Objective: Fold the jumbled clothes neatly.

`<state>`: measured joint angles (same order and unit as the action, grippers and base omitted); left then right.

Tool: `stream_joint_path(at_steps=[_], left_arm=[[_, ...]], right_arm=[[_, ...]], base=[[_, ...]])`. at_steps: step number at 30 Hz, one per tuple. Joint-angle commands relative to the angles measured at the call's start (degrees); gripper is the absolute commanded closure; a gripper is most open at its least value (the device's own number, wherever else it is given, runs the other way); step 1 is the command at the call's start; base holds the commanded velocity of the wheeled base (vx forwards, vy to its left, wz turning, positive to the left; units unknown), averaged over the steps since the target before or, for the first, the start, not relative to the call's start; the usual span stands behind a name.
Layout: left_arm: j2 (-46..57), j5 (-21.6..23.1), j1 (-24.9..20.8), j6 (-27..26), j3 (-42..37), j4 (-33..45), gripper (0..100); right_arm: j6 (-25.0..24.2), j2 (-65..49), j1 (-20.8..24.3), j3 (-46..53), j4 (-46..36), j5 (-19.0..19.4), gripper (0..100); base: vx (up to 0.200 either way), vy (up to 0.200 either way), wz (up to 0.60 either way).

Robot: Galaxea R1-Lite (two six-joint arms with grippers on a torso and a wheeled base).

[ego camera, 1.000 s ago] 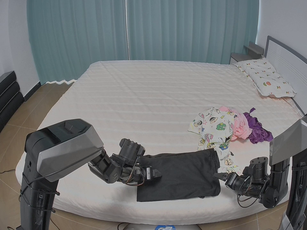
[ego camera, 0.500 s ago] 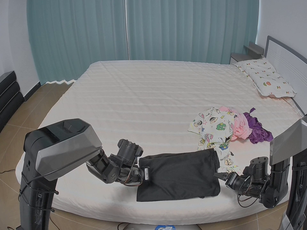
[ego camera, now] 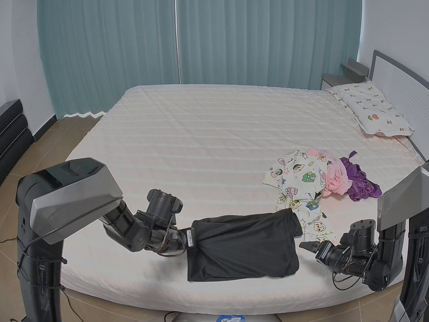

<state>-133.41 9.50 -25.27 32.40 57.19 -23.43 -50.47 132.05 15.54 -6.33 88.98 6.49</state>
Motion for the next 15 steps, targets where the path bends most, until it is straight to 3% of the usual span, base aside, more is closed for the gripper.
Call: stream_joint_path(at_steps=[1,12,15], left_arm=[[2.3,0.6,2.1,-0.1,-1.6,0.0,100],[5.8,2.6,9.5,-0.1,-5.2,0.0,100],[6.2,4.0,13.6,-0.4,-6.6,-0.1,100]], right_arm=[[-0.1,0.1,0.0,-0.1,0.8,0.0,0],[-1.1,0.1,-0.1,-0.2,0.8,0.0,0],[-1.1,0.2,-0.1,-0.2,0.8,0.0,0]], base=[[0.000,0.000,0.00],[0.000,0.000,0.00],[0.000,0.000,0.00]])
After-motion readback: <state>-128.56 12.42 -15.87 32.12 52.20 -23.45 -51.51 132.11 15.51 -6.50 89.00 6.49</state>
